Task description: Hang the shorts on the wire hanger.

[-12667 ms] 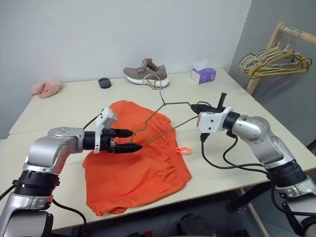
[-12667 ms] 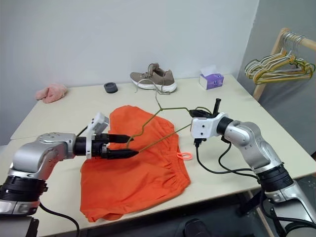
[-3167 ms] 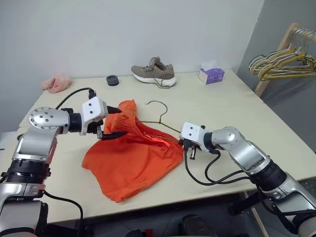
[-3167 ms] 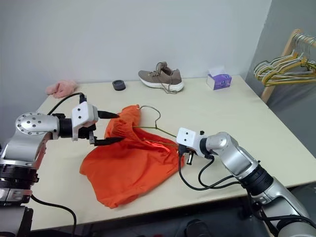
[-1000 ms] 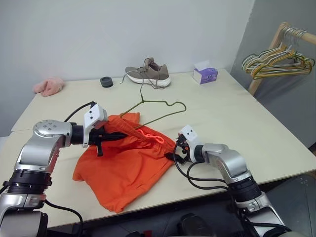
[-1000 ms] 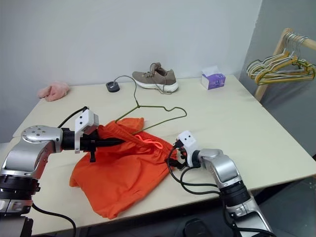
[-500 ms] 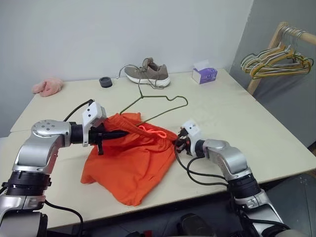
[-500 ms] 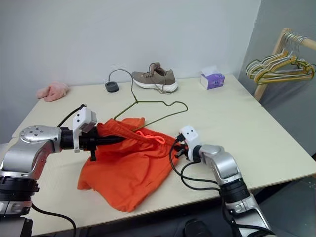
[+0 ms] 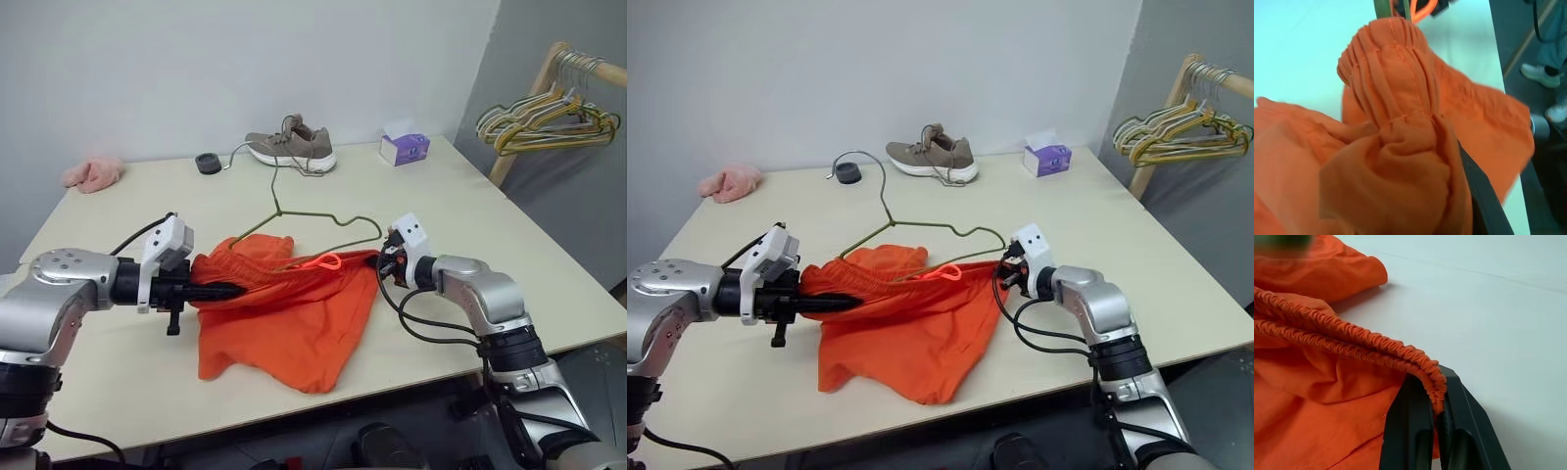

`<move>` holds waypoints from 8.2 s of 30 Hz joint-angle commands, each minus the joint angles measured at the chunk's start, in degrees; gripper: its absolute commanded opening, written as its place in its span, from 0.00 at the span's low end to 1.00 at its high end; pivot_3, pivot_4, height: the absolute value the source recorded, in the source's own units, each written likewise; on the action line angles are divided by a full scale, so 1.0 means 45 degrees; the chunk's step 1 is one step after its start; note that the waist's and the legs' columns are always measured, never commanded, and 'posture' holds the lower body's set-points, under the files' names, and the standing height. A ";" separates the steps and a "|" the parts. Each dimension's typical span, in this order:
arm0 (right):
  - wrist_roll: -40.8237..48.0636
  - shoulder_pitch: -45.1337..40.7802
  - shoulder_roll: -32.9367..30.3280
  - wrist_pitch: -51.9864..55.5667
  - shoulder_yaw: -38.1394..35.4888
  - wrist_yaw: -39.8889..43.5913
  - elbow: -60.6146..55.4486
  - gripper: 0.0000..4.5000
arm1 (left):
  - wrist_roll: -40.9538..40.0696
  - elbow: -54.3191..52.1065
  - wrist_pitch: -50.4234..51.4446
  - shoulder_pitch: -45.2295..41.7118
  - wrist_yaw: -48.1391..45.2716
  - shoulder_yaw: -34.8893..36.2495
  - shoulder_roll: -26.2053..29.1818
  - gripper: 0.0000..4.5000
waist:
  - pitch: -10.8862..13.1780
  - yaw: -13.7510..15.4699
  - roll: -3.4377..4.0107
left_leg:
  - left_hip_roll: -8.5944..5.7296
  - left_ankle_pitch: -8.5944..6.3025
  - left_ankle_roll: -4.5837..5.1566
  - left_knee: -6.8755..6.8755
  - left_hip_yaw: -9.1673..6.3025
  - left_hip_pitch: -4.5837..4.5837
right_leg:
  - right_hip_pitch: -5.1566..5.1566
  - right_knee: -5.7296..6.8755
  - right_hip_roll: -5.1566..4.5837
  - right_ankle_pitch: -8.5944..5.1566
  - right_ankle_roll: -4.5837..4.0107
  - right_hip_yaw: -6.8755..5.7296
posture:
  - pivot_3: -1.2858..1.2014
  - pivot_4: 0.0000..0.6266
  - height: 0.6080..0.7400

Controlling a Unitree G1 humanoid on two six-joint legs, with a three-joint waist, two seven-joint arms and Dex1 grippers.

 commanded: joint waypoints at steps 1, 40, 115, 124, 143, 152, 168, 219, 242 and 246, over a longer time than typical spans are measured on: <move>-0.0125 -0.0093 -0.0805 0.0089 -0.0694 -0.0236 -0.0493 0.00 | 0.0762 0.0441 -0.0998 -0.0094 -0.0177 0.0283 0.0606 0.00 | 0.0001 0.0016 0.0001 | -0.0001 0.0000 0.0000 0.0000 0.0001 -0.0002 | -0.0001 -0.0002 -0.0001 0.0000 -0.0001 0.0001 | 0.41 0.00 1.00; 0.0125 -0.1904 -0.3006 0.0523 0.3303 0.2007 -0.4879 0.00 | 0.4877 0.2123 -0.5949 -0.1546 0.0984 -0.2413 -0.0738 0.00 | 0.0004 0.0011 0.0005 | 0.0008 -0.0001 0.0001 -0.0005 0.0008 -0.0016 | -0.0019 -0.0008 -0.0040 -0.0024 0.0042 0.0006 | 0.40 0.00 1.00; -0.1243 -0.0553 -0.5850 -0.0200 0.1629 0.7317 -0.1586 0.00 | 0.1843 0.3586 -0.3083 -0.2676 0.2520 0.0161 -0.2926 1.00 | -0.0003 -0.0375 -0.0005 | -0.0010 0.0000 0.0000 0.0015 -0.0028 -0.0004 | 0.0015 -0.0004 -0.0069 0.0005 -0.0005 -0.0024 | 0.38 0.00 1.00; -0.0002 0.2527 -0.6058 0.2977 -0.2581 0.4512 -0.3852 0.00 | -0.1070 -0.0024 0.0812 -0.3444 0.2633 -0.0690 -0.4558 1.00 | -0.0008 -0.0292 -0.0013 | -0.0020 0.0000 0.0000 0.0019 -0.0028 -0.0017 | 0.0028 -0.0012 -0.0053 -0.0025 0.0047 -0.0040 | 0.36 0.00 1.00; 0.0445 0.5285 -0.7056 0.9352 -0.9380 0.0636 -0.6186 0.00 | 0.0432 0.1272 -0.1264 -0.6701 0.3664 -0.3209 -0.9215 1.00 | -0.0041 -0.2022 0.0042 | -0.0023 -0.0003 0.0009 -0.0008 0.0076 0.0057 | 0.0109 -0.0097 -0.0011 -0.0037 0.0066 0.0042 | 0.30 0.00 1.00; -0.0451 0.3283 -0.7564 0.9095 -1.0216 -0.1569 -0.5033 0.00 | 0.1155 0.1658 -0.2029 -0.7283 0.4141 -0.3895 -1.0910 1.00 | -0.0051 -0.2868 0.0060 | -0.0029 -0.0055 0.0094 -0.0011 0.0155 0.0072 | 0.0171 -0.0227 -0.0035 -0.0036 0.0102 0.0092 | 0.30 0.00 1.00; -0.1164 0.1914 -0.8168 0.6742 -0.9570 -0.3442 -0.2562 0.00 | 0.0457 0.1306 -0.1825 -0.7001 0.6660 -0.3272 -1.3773 1.00 | -0.0006 -0.3133 0.0000 | -0.0034 -0.0091 0.0144 -0.0026 0.0264 0.0145 | 0.0208 -0.0240 -0.0050 -0.0062 0.0146 0.0123 | 0.30 0.03 1.00; -0.1104 -0.5538 -0.9349 0.1980 -0.6562 -0.4161 1.0120 0.87 | -0.0297 -0.0053 -0.1209 -0.6290 0.6783 -0.3871 -1.3936 1.00 | 0.0154 -0.2632 0.0123 | -0.0047 -0.0174 0.0170 -0.0189 0.0311 0.0432 | 0.0644 -0.0655 -0.0079 -0.0053 0.0175 0.0138 | 0.34 0.01 1.00; -0.2873 -0.2855 -0.6100 -0.3671 -0.7683 -0.9166 0.0076 0.99 | 0.0286 0.0209 -0.1552 -0.6247 0.6926 -0.3903 -1.3565 1.00 | 0.0069 -0.2037 0.0261 | -0.0046 -0.0175 0.0175 -0.0190 0.0306 0.0425 | 0.0600 -0.0653 -0.0078 -0.0050 0.0185 0.0149 | 0.35 0.00 1.00; -0.3454 -0.2183 -0.6032 -0.6037 -0.6341 -0.8385 -0.0482 0.99 | 0.0522 0.0207 -0.1648 -0.6183 0.7156 -0.3854 -1.3502 1.00 | 0.0071 -0.2053 0.0256 | -0.0041 -0.0175 0.0175 -0.0189 0.0298 0.0432 | 0.0605 -0.0645 -0.0072 -0.0050 0.0184 0.0141 | 0.36 0.00 1.00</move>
